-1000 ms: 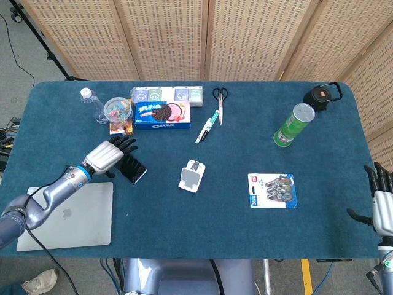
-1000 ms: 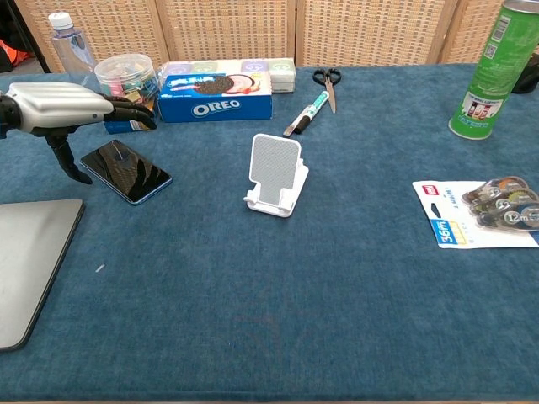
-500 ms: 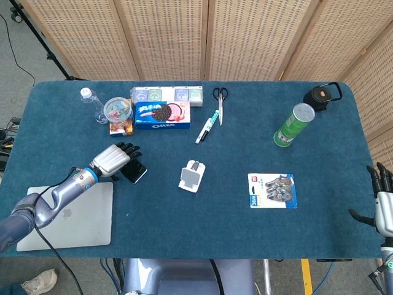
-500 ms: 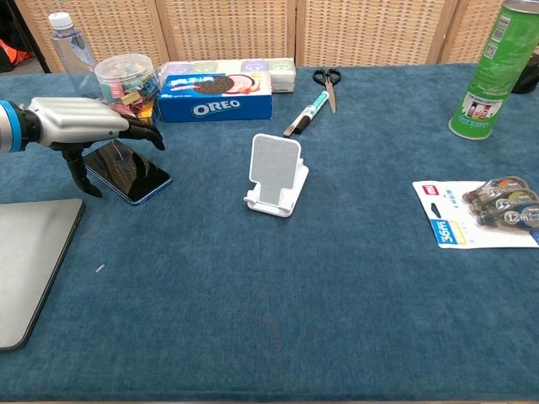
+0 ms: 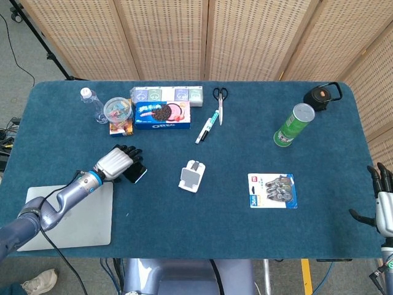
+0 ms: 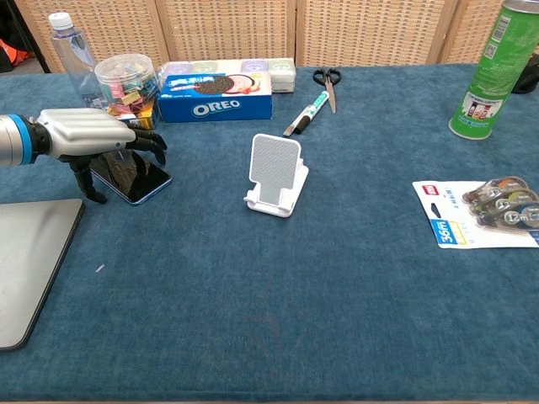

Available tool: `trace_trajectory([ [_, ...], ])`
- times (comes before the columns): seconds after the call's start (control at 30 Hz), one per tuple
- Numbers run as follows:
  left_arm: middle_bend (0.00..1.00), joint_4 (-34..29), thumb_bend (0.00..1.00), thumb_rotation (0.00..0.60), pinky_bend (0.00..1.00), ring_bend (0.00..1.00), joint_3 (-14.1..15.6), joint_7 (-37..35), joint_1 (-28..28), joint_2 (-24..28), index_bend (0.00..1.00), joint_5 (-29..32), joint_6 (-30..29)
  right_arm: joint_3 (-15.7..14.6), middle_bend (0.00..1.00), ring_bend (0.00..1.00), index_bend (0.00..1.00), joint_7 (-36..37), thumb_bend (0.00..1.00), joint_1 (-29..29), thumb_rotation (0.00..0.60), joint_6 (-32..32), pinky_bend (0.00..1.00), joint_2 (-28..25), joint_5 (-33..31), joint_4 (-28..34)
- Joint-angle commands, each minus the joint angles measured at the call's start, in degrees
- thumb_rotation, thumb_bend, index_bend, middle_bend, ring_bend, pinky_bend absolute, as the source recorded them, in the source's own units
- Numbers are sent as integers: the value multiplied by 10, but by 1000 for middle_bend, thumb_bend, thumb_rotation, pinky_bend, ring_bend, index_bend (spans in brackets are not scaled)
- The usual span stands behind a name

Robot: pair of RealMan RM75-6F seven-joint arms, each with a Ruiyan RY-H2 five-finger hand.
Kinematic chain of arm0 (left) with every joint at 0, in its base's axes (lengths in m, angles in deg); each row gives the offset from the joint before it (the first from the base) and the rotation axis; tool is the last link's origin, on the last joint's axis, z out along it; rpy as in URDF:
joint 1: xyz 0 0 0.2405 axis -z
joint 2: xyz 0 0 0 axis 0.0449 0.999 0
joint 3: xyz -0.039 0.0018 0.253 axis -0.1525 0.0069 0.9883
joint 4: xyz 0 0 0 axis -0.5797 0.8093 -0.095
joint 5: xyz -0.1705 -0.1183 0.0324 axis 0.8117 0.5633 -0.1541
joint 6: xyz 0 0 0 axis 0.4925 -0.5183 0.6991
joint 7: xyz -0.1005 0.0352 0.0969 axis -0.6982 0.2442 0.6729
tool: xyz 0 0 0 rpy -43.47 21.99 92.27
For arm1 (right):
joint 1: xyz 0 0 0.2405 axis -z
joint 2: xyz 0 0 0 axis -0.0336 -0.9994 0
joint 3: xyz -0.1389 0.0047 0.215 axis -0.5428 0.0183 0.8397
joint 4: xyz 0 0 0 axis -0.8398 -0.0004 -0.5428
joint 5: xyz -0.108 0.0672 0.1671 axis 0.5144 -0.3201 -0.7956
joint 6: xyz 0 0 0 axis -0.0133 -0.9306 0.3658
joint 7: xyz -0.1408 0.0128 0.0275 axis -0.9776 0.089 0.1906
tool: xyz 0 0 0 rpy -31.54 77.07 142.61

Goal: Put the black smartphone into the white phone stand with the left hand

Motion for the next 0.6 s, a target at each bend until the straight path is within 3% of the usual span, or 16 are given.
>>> trace_trajectory([
  [0.03,234,10,0,600,276,188,2,-5,-5,-6,287,1,-17,0,0,0,0,1,0,0,600,-1,0,0,0,1],
  [0.37,391,28,0,600,386,336,7,-16,-14,-20,399,7,-30,-1,0,0,0,6,0,0,600,-1,0,-2,2,2],
  [0.6,429,46,0,600,406,358,7,-26,-22,-27,489,-1,-76,-2,0,0,0,7,0,0,600,0,0,-3,4,3],
])
